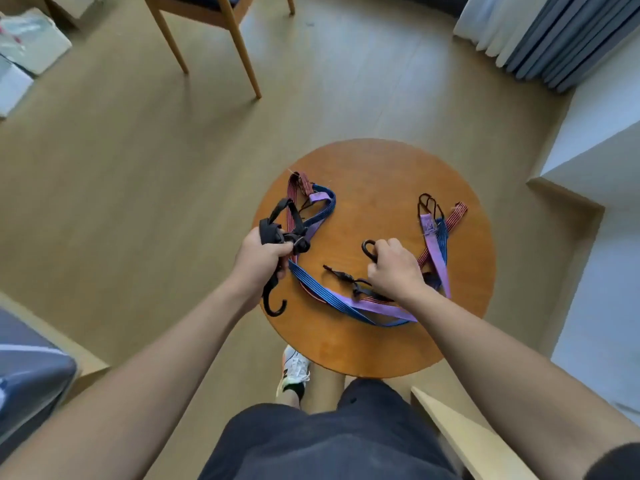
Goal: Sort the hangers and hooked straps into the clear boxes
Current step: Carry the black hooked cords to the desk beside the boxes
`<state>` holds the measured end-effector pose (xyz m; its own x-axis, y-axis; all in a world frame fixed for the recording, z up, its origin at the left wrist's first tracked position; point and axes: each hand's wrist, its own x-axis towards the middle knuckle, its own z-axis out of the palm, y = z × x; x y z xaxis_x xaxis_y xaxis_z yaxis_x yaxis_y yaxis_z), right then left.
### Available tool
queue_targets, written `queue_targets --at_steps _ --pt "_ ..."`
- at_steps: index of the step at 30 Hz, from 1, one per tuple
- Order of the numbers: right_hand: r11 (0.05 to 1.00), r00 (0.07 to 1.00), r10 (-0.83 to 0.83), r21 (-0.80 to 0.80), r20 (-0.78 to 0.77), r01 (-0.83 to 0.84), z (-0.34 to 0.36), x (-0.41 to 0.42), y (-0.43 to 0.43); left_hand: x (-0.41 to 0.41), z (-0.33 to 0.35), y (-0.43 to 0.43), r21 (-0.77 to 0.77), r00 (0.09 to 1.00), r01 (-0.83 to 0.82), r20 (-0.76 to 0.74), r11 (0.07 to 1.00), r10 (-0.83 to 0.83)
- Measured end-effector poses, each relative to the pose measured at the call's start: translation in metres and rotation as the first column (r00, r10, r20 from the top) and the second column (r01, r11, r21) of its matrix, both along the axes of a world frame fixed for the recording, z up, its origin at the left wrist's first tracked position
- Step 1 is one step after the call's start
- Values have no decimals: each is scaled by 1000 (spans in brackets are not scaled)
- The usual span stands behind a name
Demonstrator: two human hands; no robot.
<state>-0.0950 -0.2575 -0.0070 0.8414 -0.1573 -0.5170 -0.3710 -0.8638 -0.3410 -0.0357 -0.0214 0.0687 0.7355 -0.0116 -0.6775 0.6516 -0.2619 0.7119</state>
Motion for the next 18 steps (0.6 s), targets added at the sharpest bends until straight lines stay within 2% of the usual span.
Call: queue_targets --at_steps 8,14,18 --pt "968 970 224 -92 -94 -233 -79 1 43 -32 -41 28 -58 965 -207 -174 977 195" --pt "963 967 234 -109 -102 -245 -84 10 48 -39 -34 40 -85 949 -224 -244 971 198" --pt "992 993 119 -37 -4 -119 -51 22 40 -28 -21 35 -63 951 -247 -206 967 229"
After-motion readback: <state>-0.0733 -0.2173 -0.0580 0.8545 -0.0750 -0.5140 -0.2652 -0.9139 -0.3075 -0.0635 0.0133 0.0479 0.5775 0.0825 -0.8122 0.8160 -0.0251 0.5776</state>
